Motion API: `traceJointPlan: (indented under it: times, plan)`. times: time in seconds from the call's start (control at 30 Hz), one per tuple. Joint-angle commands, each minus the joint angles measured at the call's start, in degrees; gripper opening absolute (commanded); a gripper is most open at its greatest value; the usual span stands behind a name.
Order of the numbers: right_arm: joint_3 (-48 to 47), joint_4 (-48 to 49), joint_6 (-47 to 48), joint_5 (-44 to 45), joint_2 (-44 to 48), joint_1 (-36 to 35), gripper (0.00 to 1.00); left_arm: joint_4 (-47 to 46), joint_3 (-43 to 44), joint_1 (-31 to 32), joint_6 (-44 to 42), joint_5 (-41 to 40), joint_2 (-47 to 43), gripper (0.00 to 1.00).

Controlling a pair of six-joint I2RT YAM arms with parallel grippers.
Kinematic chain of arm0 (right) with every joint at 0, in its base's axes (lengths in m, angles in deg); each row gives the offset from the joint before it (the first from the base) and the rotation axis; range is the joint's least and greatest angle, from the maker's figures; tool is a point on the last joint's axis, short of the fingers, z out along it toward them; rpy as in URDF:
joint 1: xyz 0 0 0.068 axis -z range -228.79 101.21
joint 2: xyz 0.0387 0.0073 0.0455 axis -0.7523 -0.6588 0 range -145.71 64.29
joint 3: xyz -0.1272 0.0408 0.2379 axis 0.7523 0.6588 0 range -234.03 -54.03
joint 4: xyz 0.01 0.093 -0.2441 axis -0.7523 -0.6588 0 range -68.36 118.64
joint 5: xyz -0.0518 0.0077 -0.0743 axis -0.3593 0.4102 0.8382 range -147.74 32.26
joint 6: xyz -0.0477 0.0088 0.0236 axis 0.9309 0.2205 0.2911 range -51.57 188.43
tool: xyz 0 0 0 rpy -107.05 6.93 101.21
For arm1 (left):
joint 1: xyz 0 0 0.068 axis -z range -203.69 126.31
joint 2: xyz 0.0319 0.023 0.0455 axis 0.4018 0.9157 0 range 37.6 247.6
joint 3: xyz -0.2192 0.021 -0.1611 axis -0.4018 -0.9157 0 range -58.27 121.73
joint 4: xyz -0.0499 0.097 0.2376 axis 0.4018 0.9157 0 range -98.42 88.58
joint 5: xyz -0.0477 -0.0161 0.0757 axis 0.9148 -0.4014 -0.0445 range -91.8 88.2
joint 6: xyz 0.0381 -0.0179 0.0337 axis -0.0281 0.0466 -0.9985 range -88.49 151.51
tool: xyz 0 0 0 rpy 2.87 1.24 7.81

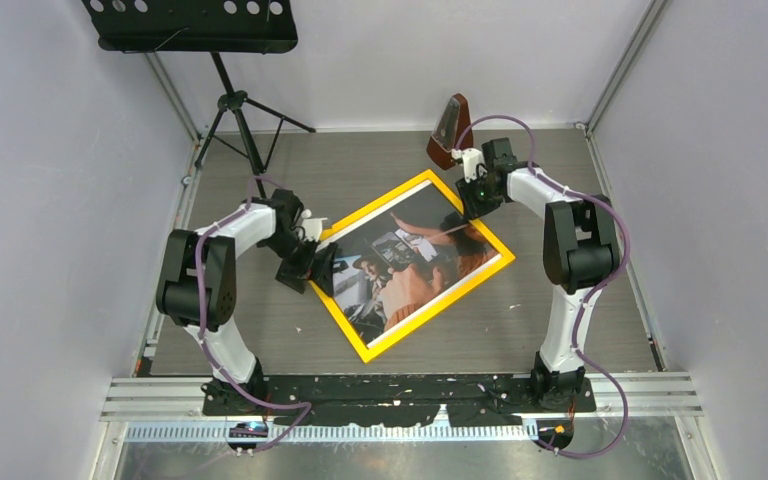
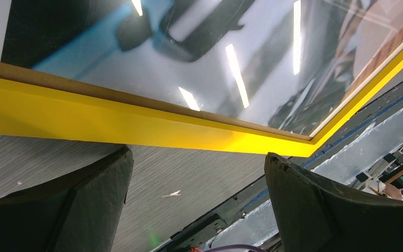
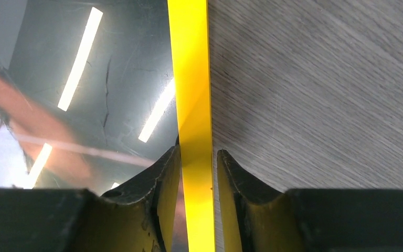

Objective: Put the photo into the frame
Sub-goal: Adjust the photo frame at the center of the board.

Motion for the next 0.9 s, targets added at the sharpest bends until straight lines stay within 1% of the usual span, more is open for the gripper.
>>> traceJointPlan:
  times: [0.0,0.4,0.63,0.87]
  plan:
    - [-2.3,-0.2,0.9,-1.1,-0.6,0.8,0.36,-0.4,0.8,-0.3,-0.1,1.4,1.0,1.0]
    - [-2.6,-2.0,0.5,-1.4,-0.5,2.2,0.14,-1.3,3.1,-0.3,0.8,2.3,3.0,1.0]
    - [-1.1,-2.1,-0.9,-0.6,1.1,2.8,0.07,-2.9,5.0,-0.3,3.0,3.2,5.0,1.0]
    - [1.5,-2.1,-1.7,1.5,1.8,3.0,0.06,-4.2,7.5,-0.2,4.4,3.6,7.7,1.0]
